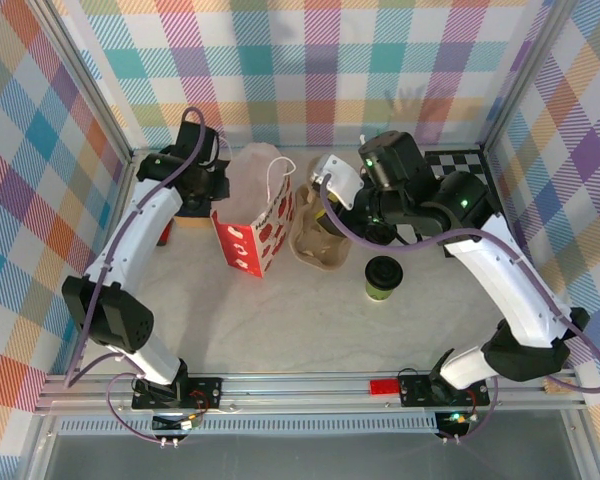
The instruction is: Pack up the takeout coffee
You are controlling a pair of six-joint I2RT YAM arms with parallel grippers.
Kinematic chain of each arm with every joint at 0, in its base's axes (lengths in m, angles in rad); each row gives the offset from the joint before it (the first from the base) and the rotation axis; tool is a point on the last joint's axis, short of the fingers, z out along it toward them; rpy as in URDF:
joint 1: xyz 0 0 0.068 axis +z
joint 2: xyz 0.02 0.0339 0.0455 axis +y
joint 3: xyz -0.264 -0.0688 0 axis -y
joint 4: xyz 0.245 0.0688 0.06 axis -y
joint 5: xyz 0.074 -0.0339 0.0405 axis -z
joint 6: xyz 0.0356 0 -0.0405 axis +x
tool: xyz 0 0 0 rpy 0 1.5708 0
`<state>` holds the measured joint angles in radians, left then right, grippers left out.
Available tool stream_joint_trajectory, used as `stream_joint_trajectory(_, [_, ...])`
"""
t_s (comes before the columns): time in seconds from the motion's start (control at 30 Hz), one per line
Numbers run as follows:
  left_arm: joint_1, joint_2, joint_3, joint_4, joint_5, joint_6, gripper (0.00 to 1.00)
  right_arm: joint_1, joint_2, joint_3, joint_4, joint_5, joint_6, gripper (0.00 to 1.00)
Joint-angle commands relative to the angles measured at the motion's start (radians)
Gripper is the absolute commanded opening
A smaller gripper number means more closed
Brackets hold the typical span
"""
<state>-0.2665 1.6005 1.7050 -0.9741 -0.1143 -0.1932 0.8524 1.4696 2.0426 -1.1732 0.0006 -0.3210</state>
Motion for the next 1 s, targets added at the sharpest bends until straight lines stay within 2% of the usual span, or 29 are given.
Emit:
stream_joint_trajectory(0.0, [-0.013, -0.082, -0.025, -0.035, 0.018, -0.024, 0.13, 0.031, 0.025, 0.063, -0.031, 0.013, 0.017, 0.25])
stream_joint_trajectory(0.27, [-0.071, -0.193, -0.099, -0.063, 0.027, -0.08, 0.05, 0.088, 0.049, 0.112, -0.05, 0.05, 0.017, 0.25])
stream_joint_trajectory(0.53, [-0.171, -0.314, -0.197, -0.102, -0.038, -0.188, 0.04, 0.129, 0.068, 0.189, -0.086, 0.067, 0.022, 0.24])
stream_joint_trajectory(0.73, [-0.316, -0.391, -0.252, -0.143, -0.13, -0.312, 0.04, 0.165, 0.11, 0.292, -0.111, 0.041, 0.042, 0.23])
stream_joint_trajectory(0.97, [-0.485, -0.463, -0.32, -0.173, -0.24, -0.456, 0.14, 0.17, 0.119, 0.306, -0.073, -0.001, 0.096, 0.24])
